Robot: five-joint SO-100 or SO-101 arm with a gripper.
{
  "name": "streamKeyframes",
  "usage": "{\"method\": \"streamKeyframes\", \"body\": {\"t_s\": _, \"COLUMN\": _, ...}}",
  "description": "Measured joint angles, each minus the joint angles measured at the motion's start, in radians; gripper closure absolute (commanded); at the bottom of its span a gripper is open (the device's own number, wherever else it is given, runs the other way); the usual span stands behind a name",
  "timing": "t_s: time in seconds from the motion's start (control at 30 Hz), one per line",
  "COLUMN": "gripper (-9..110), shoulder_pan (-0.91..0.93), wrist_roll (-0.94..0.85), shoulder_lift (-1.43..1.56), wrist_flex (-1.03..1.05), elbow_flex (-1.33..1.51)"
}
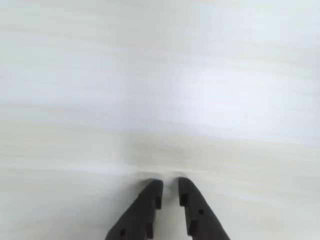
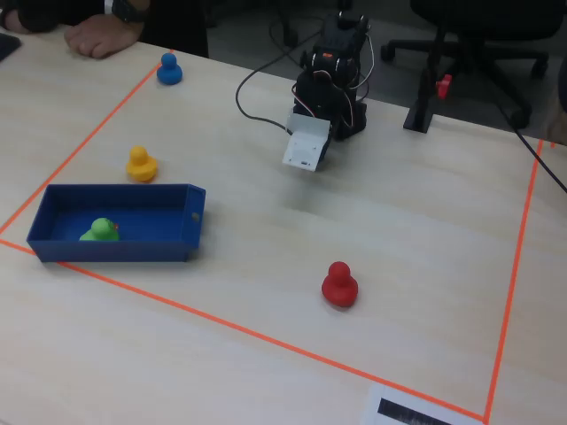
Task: Grasp green duck and put it into box.
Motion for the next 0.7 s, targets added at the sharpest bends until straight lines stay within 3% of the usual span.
{"method": "streamKeyframes", "body": {"t_s": 0.7, "gripper": 99, "shoulder_pan": -0.008, "wrist_roll": 0.011, "shoulder_lift": 0.091, "wrist_flex": 0.091, "elbow_flex": 0.006}}
